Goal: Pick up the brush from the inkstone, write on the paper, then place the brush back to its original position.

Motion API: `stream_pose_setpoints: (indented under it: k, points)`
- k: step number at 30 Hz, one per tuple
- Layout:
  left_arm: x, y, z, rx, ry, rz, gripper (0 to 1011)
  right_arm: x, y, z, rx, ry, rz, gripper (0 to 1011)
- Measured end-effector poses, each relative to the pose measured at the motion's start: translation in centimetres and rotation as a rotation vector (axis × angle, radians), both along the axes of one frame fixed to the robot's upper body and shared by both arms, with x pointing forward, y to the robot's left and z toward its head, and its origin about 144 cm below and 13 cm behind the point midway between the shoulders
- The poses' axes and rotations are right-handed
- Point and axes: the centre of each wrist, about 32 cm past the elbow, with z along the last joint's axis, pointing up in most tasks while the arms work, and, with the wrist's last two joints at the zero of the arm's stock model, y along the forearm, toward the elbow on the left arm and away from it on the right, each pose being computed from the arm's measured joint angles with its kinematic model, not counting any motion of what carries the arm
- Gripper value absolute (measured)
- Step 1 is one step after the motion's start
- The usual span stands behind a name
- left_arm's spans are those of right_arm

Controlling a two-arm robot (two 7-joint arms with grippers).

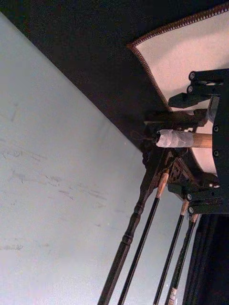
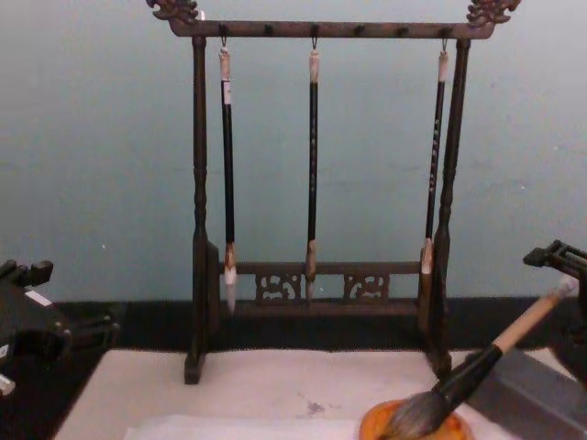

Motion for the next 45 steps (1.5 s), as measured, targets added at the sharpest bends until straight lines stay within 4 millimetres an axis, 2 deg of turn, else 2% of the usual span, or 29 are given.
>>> stream_pose_setpoints:
  k: [26,35,42,43,45]
  points:
    - [0.0,0.0,0.0,0.000,0.000,0.000,1010,-0.2,0.0,0.0,0.004,0.005,-0.002,1000]
    - [0.0,0.0,0.0,0.000,0.000,0.000,1009,-2.9,-0.5,0.4,0.034,0.066,-0.043,1000]
    - [0.0,0.0,0.0,0.000,0.000,0.000,1010,-5.1,-0.2,2.2,-0.114,-0.021,-0.053,1000]
    - [0.0,0.0,0.0,0.000,0.000,0.000,1010,-5.9,0.7,3.4,-0.251,-0.105,-0.037,1000]
    - [0.0,0.0,0.0,0.000,0.000,0.000,1010,-6.3,1.3,3.9,-0.331,-0.149,-0.029,1000]
